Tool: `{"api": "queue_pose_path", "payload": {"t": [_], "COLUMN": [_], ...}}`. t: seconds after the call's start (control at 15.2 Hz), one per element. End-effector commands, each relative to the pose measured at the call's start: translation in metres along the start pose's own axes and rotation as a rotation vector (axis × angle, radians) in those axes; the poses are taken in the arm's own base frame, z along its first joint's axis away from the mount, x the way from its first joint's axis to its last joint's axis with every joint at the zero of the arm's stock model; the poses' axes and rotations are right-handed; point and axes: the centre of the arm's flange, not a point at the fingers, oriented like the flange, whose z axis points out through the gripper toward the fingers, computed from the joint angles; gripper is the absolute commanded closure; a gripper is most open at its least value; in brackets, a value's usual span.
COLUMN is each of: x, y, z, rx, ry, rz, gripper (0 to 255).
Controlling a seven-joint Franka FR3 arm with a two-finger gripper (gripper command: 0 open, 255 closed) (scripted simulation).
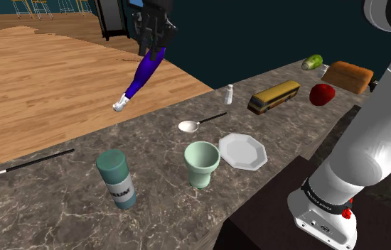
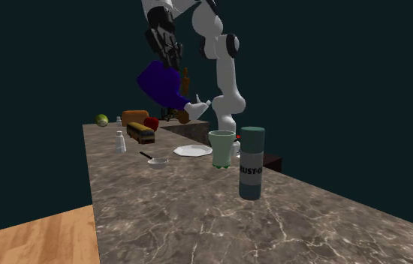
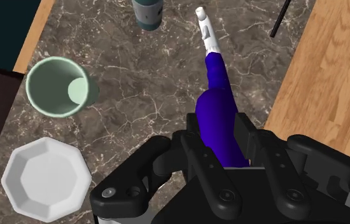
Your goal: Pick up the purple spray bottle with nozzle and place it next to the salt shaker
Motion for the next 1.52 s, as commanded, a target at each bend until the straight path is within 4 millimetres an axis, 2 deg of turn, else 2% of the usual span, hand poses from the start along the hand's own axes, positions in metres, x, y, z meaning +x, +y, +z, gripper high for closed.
{"api": "queue_pose_path", "payload": {"t": [0.0,1.45], "x": [0.027,0.316], "y": [0.0,-0.009], "z": [-0.005,-0.032], "rx": [0.0,0.0], "ry": [0.0,0.0], "rz": [-0.002,-0.002], "gripper": [255,255]}}
